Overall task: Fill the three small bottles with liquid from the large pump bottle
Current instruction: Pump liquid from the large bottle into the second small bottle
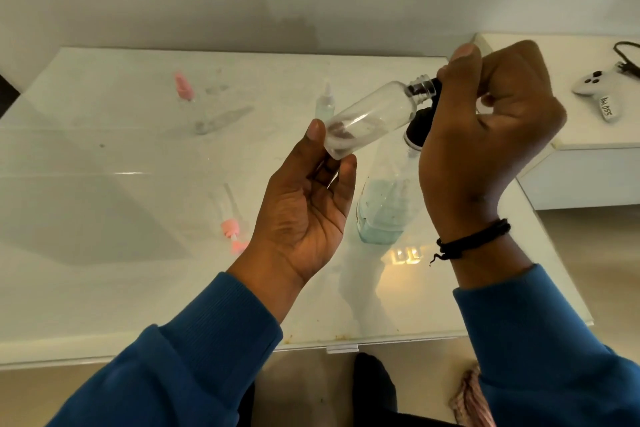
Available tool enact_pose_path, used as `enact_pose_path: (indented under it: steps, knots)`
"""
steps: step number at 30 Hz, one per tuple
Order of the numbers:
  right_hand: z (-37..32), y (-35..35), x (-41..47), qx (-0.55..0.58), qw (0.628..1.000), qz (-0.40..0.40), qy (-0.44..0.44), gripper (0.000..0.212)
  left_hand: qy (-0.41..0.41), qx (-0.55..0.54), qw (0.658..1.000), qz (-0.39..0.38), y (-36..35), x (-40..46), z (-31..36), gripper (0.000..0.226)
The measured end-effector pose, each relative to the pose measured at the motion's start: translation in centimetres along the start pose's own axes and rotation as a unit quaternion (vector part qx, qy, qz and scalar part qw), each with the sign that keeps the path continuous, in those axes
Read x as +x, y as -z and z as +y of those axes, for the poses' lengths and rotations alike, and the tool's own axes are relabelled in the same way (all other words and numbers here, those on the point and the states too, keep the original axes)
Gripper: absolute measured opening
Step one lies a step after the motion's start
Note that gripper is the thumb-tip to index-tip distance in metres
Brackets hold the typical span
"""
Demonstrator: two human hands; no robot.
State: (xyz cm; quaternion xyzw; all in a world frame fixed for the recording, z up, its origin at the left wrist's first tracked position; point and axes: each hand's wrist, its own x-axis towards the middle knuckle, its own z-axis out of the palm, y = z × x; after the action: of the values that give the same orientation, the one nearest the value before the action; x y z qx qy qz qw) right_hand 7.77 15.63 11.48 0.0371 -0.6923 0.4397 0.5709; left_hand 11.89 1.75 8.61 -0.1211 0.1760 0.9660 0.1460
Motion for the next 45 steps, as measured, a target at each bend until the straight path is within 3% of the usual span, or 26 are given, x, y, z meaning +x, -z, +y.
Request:
enact_pose_path:
  steps: [22,29,33,45]
  knots:
    - [-0.43,-0.09,-0.32,0.013,1.0,0.001,-0.01,0.038,0.002,-0.006,1.0,0.0,0.08,-0.09,-0.01,0.065]
    - [-0.06,-0.03,0.05,0.011,1.0,0.005,-0.008,0.038,0.004,-0.011,1.0,-0.009,0.16,0.01,-0.01,0.074]
    - [-0.3,-0.09,-0.52,0.018,1.0,-0.002,-0.011,0.038,0.007,-0.012,1.0,-0.007,0.16,-0.05,0.06,0.065]
    - [-0.05,0.13,-0.52,0.017,1.0,-0.003,-0.015,0.038,0.01,-0.016,1.0,-0.015,0.3,0.0,0.04,0.074]
